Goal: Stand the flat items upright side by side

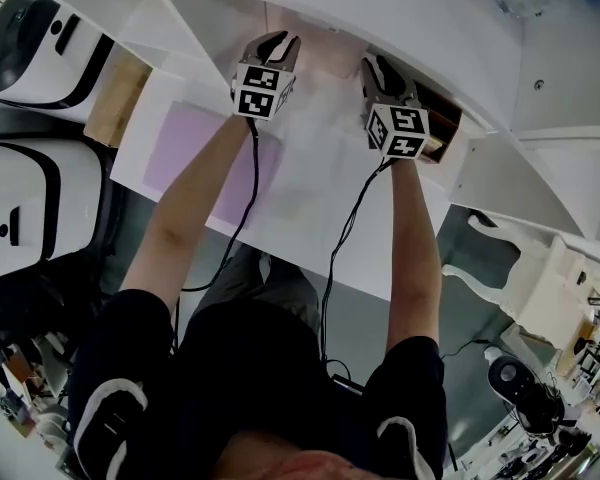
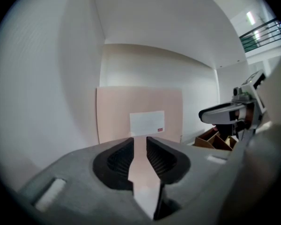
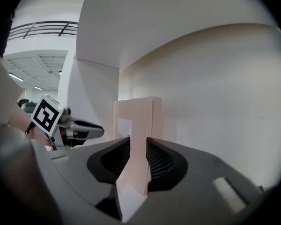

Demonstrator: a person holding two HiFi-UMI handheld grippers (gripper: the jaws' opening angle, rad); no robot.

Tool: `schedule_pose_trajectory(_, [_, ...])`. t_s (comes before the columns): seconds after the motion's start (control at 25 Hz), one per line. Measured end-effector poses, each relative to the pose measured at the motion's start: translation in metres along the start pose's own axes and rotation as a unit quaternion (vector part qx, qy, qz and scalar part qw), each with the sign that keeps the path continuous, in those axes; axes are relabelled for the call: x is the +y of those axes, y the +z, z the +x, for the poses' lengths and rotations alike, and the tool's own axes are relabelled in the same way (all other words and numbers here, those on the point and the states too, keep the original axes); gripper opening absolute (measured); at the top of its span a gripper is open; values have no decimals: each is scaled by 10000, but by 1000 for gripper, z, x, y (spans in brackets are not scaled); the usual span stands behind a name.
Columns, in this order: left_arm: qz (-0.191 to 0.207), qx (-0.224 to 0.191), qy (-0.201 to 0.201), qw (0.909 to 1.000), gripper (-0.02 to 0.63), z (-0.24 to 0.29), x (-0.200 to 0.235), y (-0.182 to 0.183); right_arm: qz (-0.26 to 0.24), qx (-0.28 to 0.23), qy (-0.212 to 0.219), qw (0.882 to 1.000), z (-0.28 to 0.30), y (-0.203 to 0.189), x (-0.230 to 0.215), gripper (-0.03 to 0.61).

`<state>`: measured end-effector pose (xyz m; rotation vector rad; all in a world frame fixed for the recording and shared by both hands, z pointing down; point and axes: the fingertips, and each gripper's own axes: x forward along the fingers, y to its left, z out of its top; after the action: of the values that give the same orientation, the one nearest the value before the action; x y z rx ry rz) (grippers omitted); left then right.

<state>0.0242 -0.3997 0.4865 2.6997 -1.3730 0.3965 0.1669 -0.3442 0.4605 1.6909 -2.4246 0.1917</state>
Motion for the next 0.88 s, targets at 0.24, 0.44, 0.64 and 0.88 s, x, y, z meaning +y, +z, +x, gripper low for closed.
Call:
schedule_pose_trajectory(0.24, [-39, -73, -339, 9994, 114, -28, -15, 7, 236, 62, 117, 9996, -22, 0, 18, 117])
schedule_pose_trajectory(0.44, [-193, -92, -680, 9975, 138, -57, -27, 13, 553, 84, 279, 9980, -48, -5, 43, 126])
schedule_pose_trajectory(0.64, [-201, -18, -1026, 9945, 178, -90, -40, 15, 818, 191, 535, 9950, -76, -11, 70, 155])
schedule_pose_trajectory(0.88, [-345, 136, -1242, 9916, 227, -133, -46, 11, 1084, 407, 873, 9894, -104, -23, 103, 186])
